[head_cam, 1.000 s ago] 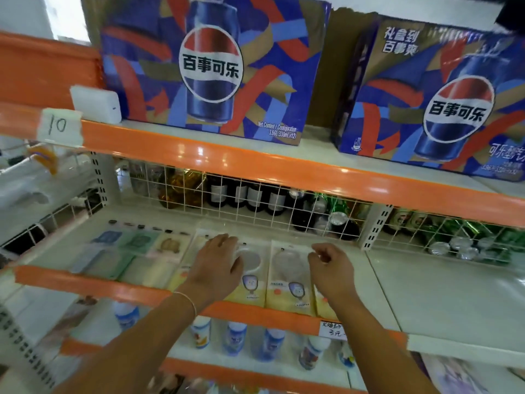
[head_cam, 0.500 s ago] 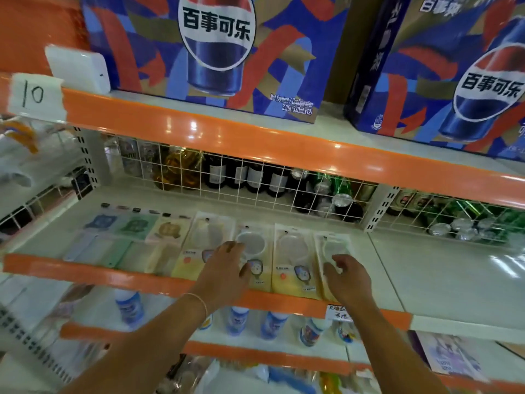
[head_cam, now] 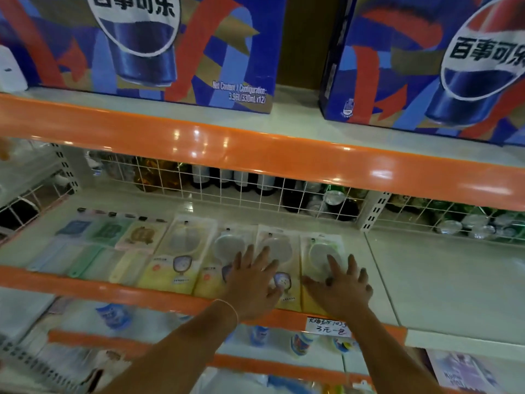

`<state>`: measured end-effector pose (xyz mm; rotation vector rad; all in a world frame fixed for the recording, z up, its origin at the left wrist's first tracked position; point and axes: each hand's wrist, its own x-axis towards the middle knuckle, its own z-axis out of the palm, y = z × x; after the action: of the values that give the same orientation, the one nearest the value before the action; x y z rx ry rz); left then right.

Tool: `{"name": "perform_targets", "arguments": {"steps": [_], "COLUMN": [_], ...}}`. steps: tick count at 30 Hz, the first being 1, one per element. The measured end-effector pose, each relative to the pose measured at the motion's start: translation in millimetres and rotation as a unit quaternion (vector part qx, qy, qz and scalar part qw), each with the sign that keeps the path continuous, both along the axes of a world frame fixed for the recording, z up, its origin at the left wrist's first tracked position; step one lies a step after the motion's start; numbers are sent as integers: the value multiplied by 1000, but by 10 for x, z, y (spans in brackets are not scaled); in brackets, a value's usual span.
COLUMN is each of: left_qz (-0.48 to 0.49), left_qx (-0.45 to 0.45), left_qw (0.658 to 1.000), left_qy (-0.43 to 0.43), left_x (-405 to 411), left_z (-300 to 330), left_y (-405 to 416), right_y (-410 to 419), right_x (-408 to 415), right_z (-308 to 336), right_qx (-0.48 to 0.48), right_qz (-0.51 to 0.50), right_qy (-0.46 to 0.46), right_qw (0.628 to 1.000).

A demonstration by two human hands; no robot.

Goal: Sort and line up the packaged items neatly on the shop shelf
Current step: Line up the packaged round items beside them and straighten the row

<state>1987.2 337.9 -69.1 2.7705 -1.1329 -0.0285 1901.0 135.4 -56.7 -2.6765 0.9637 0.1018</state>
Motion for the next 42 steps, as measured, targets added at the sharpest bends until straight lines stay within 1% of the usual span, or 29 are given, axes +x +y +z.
{"name": "perform_targets", "arguments": {"steps": [3, 9, 12, 15, 19, 21, 24, 26, 28, 36, 42], "left_qz": [-2, 14, 16, 13, 1, -15, -42, -42, -36, -26, -25], "left_qx": [-9, -25, -21, -23, -23, -8, 25, 46, 49, 42, 45], "left_qw": [1000, 1000, 999, 999, 997, 998, 999, 998, 997, 999, 998], "left_qy": [-18, -11, -21, -38, -69, -54, -8, 26, 41, 17, 34], "left_x": [-26, -42, -25, 2, 125, 219, 317, 337, 343, 349, 335], "left_z": [-135, -266, -274, -223, -70, -25, -59, -138, -237, -357, -304], "left_y": [-68, -68, -73, -99, -186, -236, -314, -349, -366, -376, -408], "right_y": [-6, -65, -63, -68, -123, -141, -156, -172, -168, -113, -95], "right_x": [16, 10, 32, 88, 192, 229, 257, 270, 276, 318, 315], "right_z": [-114, -198, -204, -183, -91, -83, -124, -151, -167, -162, -205], "right_qx": [-34, -46, -47, -46, -30, -29, -48, -47, -43, -31, -19], "right_qz": [37, 80, 87, 89, 79, 106, 143, 146, 145, 145, 135], "right_qy": [10, 1, -4, 13, -11, -14, 0, 18, 29, 43, 25], "right_qw": [999, 996, 995, 995, 996, 994, 989, 988, 988, 988, 990]}}
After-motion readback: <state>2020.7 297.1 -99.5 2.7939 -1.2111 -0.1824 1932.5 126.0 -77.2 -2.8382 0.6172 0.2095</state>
